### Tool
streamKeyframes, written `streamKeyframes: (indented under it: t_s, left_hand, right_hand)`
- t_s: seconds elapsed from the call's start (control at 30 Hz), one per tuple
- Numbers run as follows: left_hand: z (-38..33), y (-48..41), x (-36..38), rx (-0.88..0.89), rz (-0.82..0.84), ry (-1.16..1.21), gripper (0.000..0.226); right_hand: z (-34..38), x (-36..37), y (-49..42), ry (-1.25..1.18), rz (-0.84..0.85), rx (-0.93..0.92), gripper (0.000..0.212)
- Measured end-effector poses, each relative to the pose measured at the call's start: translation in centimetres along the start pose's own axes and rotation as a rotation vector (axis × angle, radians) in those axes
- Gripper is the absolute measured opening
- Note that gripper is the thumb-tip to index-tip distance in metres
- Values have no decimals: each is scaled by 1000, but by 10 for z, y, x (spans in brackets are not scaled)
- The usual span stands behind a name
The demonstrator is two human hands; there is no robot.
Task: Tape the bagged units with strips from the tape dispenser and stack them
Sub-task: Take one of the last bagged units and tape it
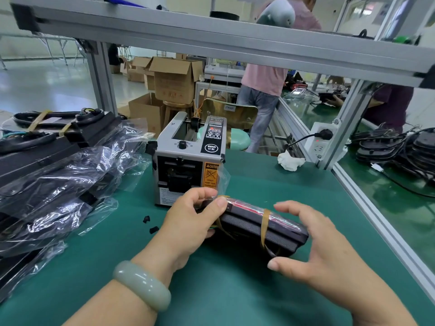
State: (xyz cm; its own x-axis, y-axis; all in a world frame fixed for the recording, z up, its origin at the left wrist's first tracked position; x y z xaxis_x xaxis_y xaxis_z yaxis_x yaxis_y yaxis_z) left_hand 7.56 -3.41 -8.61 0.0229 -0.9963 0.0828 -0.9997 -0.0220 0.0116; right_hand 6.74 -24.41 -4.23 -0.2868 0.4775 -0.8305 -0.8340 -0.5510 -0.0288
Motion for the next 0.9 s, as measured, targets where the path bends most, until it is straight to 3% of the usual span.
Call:
streamKeyframes:
  t_s: [0.13, 0.3, 0.5, 0.67, 0.9]
  left_hand:
    - [0, 2, -1, -15, 25, 55, 9]
    - [0, 12, -5, -87, 63, 107, 22]
    - [-25, 5, -44, 14, -306, -85, 9]
    - [-29, -8, -62, -66, -401, 26, 10]
    - [-20, -21, -60, -217, -360, 208, 11]
  right_hand:
    - [4, 2, -2, -160, 13, -55, 71]
    - [12, -11, 3, -317, -186, -169, 52]
    - [9, -18, 9, -323, -494, -70, 57]
    - [15, -14, 4, -271, -463, -88, 56]
    - [12, -15, 5, -314, -494, -112, 49]
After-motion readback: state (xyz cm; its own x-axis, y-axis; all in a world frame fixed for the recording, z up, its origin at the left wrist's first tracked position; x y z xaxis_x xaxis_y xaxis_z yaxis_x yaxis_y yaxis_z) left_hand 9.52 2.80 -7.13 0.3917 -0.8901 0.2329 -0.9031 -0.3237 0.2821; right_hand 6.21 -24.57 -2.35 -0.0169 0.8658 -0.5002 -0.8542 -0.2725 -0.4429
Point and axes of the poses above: each hand's wrist, its own y-axis away from the middle knuckle, its own x-axis out of the palm, z = x × y, the point moved 5 cm from there along -y, towards the middle knuckle, and after that the axes turned 13 degrees about z, right-handed, at the moved point
